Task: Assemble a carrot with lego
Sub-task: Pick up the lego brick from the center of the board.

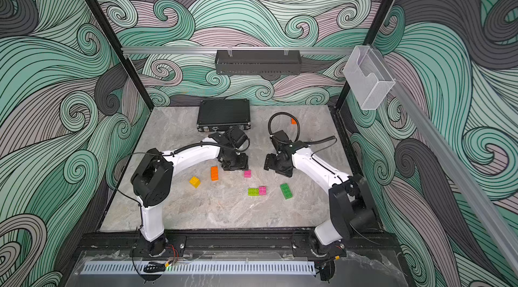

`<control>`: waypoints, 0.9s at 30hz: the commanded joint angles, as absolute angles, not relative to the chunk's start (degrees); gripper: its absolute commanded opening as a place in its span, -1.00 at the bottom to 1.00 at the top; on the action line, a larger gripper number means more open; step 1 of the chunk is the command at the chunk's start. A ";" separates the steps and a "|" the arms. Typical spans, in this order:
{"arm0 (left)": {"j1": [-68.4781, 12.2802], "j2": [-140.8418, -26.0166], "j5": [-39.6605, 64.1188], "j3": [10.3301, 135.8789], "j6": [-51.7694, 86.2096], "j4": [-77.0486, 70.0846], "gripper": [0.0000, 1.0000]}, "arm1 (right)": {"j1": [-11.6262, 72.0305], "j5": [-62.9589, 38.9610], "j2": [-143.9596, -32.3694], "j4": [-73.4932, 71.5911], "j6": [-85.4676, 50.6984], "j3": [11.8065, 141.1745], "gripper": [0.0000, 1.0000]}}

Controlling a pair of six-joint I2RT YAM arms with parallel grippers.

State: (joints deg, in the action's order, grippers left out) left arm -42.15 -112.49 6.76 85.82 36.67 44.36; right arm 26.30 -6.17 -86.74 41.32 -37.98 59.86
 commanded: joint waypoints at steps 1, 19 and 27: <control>-43.45 -114.70 4.33 89.05 36.72 49.49 0.31 | 25.28 -6.15 -84.84 42.45 -37.44 59.49 0.63; -46.60 -124.22 1.53 98.09 40.88 52.65 0.23 | 21.86 -7.55 -82.72 42.32 -36.57 58.14 0.67; -46.82 -126.71 0.00 100.31 41.20 54.94 0.08 | 21.21 -8.08 -82.02 41.91 -36.47 57.62 0.67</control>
